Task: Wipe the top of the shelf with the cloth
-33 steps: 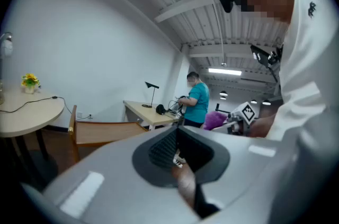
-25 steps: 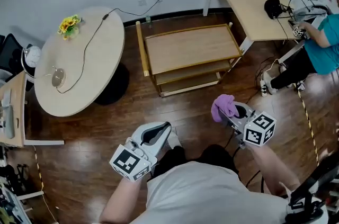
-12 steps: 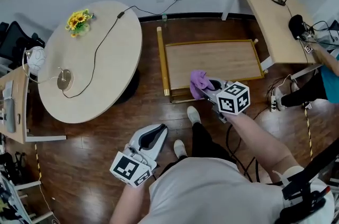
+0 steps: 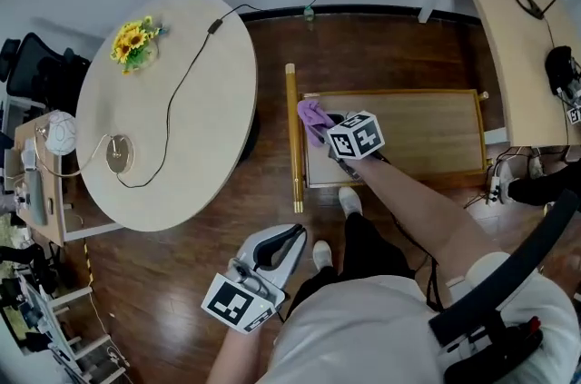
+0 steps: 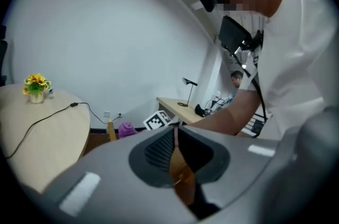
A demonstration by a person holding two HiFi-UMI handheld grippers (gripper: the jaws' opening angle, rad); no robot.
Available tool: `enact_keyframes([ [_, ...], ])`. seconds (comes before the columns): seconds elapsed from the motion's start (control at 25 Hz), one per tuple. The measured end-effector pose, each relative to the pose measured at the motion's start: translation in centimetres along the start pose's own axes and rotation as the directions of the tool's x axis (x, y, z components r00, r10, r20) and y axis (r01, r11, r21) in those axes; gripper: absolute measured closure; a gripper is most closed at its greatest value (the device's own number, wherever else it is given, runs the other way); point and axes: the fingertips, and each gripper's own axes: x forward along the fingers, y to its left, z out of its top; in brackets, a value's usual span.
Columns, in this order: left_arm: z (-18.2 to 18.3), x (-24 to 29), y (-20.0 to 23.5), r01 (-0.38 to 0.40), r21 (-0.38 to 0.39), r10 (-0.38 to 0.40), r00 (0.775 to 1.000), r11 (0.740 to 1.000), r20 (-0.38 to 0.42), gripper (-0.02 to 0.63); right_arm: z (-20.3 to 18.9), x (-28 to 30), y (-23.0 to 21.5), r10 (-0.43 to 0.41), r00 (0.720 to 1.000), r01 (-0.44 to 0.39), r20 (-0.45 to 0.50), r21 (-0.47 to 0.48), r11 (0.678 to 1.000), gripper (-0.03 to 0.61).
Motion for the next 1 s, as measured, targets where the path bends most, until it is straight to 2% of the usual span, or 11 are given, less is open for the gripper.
enact_keyframes([
  [0.24, 0.6, 5.0, 2.7, -0.016, -0.016, 0.015, 0.999, 1.0, -0.038, 0.591, -1.0, 7.0, -5.8, -0.016, 0.996, 0.018, -0.088, 0.024, 1.0, 0.498],
  [0.44, -0.4, 7.6, 4.0, -0.012, -0.05, 0.008, 0.997, 0.999, -0.083, 0.591, -2.6, 7.3, -10.7, -0.051, 0.99, 0.057, -0.133, 0.043, 0.997, 0.498],
  [0.76, 0.1, 12.9, 3.2, 0.069, -0.057, -0.074, 0.993, 0.996, -0.091, 0.591, -5.8, -2.0, -20.9, -0.19, 0.969, 0.206, -0.158, 0.087, 0.975, 0.499],
  [0.88, 0.0, 14.6, 2.2, 0.118, -0.054, -0.123, 0.987, 0.992, -0.103, 0.591, -7.4, -7.6, -25.5, -0.274, 0.946, 0.293, -0.173, 0.099, 0.951, 0.499],
  [1.0, 0.4, 16.3, 1.2, 0.156, -0.051, -0.161, 0.981, 0.986, -0.107, 0.591, -9.2, -13.6, -30.2, -0.362, 0.912, 0.388, -0.191, 0.12, 0.914, 0.499],
])
